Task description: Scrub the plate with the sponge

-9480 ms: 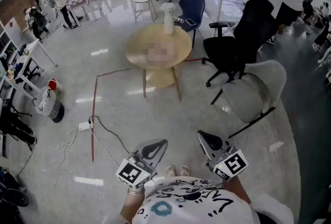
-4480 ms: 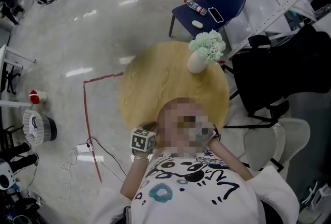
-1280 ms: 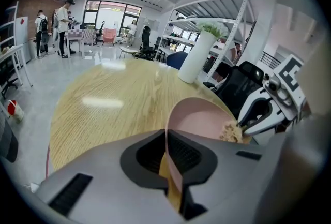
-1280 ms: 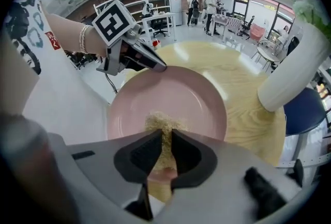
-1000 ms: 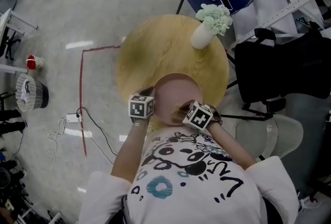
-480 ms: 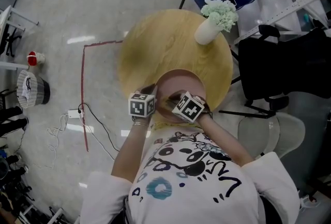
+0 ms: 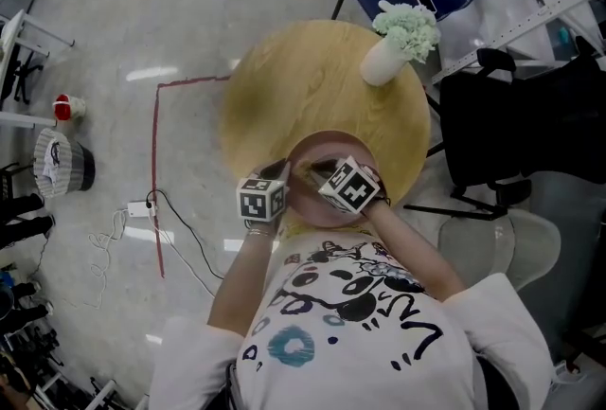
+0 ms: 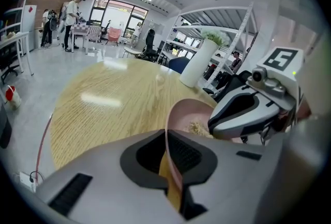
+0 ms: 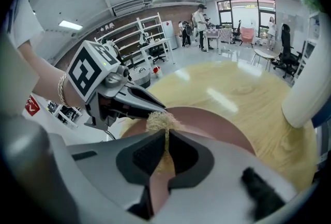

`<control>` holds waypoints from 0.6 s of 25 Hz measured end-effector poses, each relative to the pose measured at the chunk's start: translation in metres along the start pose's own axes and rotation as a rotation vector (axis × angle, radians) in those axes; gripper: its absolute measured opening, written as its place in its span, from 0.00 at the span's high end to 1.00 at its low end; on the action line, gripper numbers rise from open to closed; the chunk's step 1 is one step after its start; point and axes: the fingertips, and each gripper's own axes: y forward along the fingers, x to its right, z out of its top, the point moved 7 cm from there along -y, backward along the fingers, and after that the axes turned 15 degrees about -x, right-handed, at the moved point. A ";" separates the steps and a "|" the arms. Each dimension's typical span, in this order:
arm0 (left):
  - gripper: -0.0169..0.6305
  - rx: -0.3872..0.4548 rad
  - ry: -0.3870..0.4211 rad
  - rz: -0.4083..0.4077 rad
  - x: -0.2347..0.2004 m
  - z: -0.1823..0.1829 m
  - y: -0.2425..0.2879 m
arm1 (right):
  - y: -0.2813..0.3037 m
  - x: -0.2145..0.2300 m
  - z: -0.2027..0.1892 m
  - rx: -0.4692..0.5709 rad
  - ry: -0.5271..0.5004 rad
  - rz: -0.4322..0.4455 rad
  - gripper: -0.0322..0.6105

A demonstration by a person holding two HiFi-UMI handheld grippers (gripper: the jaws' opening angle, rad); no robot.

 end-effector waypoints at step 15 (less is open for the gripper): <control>0.93 0.004 -0.009 -0.003 -0.003 0.000 -0.002 | 0.014 -0.011 -0.009 -0.085 -0.078 -0.090 0.67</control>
